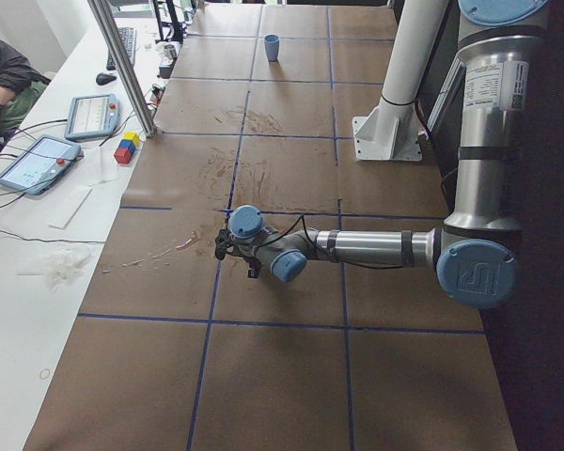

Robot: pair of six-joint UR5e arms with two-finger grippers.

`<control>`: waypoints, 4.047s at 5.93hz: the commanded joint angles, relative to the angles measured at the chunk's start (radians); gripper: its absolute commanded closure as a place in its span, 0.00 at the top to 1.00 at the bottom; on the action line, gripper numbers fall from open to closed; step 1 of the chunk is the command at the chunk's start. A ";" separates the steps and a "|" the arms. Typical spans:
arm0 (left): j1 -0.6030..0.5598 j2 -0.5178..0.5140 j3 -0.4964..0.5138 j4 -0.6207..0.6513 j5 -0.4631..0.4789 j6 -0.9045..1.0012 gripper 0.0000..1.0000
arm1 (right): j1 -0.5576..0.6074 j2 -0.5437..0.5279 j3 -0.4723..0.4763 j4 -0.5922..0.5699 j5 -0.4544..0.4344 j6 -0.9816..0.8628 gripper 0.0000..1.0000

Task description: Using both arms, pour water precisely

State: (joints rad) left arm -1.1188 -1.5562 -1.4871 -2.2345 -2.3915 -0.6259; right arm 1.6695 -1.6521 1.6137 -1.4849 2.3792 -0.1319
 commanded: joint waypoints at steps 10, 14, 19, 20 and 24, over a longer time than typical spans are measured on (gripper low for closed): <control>-0.427 -0.013 -0.165 0.614 0.067 0.754 1.00 | 0.001 0.015 -0.002 -0.005 -0.008 -0.003 1.00; -0.463 0.080 -0.183 0.708 0.086 0.769 1.00 | -0.039 0.034 -0.002 -0.087 -0.008 0.006 1.00; -0.461 0.192 -0.376 0.788 0.074 0.739 1.00 | -0.088 -0.001 0.001 -0.075 -0.049 -0.066 1.00; -0.460 0.193 -0.374 0.783 0.074 0.739 1.00 | -0.088 -0.003 -0.002 -0.075 -0.051 -0.066 1.00; -0.454 0.179 -0.355 0.748 0.077 0.732 1.00 | -0.086 -0.060 0.023 -0.031 -0.034 -0.005 1.00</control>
State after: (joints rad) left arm -1.5733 -1.3764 -1.8463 -1.4684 -2.3152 0.1108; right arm 1.5826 -1.7059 1.6320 -1.5170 2.3405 -0.1694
